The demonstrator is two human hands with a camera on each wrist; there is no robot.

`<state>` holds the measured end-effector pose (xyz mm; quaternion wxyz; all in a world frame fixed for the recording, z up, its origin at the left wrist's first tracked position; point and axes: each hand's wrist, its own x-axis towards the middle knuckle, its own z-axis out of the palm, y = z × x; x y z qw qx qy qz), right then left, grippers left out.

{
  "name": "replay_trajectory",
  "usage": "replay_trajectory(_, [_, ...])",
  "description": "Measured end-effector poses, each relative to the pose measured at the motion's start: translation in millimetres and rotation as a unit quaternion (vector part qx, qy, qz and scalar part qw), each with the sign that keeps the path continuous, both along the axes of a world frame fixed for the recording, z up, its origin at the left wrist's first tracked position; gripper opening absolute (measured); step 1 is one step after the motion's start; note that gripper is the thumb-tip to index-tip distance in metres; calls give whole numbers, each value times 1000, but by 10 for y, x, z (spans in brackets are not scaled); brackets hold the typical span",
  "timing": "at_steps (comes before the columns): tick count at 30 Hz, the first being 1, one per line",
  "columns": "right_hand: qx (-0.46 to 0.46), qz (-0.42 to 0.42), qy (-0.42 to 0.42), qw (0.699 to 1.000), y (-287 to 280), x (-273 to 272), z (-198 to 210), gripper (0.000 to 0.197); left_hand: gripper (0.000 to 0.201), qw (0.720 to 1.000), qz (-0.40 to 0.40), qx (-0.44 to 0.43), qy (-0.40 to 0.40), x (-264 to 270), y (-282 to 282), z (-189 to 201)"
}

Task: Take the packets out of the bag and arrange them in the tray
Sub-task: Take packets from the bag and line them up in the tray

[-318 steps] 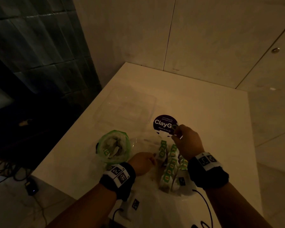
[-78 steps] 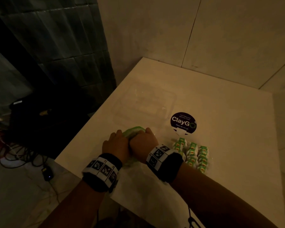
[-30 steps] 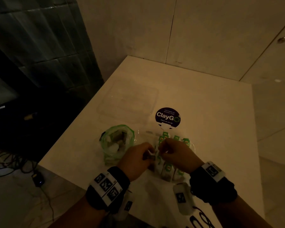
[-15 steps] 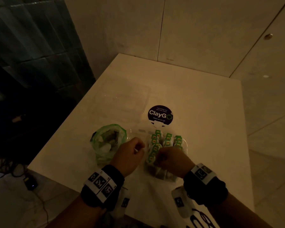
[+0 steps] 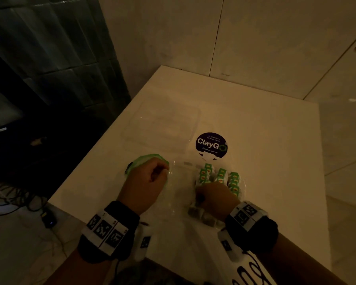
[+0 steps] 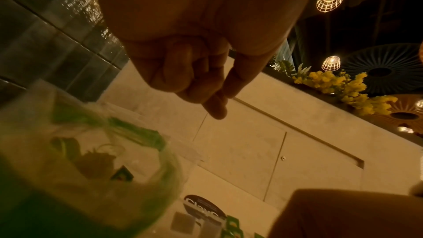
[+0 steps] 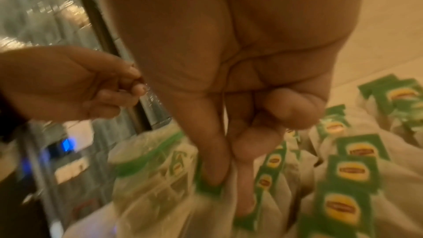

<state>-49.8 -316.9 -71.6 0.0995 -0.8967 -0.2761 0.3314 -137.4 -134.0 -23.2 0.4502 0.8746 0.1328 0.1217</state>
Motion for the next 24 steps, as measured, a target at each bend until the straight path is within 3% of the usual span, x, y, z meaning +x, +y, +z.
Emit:
replay_trajectory(5, [-122,27,0,992,69,-82,-59,48,13,998,56,21,8,-50,224,6])
replay_trajectory(8, [-135,-34,-18,990,99,-31,-188,95,10,988,84,130,7,-47,426,-58])
replay_trajectory(9, [-125,-18,-24,992,117,-20,-161,90,10,982,89,168,16,-52,498,-82])
replay_trajectory(12, [-33,43,-39,998,220,4,116,31,12,969,87,217,77,-90,645,-146])
replay_trajectory(14, [78,33,-66,994,368,-6,355,18,12,963,77,202,160,-113,681,-181])
replay_trajectory(17, [185,83,-83,976,766,-15,546,20,21,956,38,156,247,-133,695,-239])
replay_trajectory(19, [178,184,-82,963,1127,2,521,28,28,955,26,139,260,-136,686,-252])
replay_trajectory(24, [-22,331,-77,940,1712,-23,140,33,37,958,29,141,246,-105,640,-206])
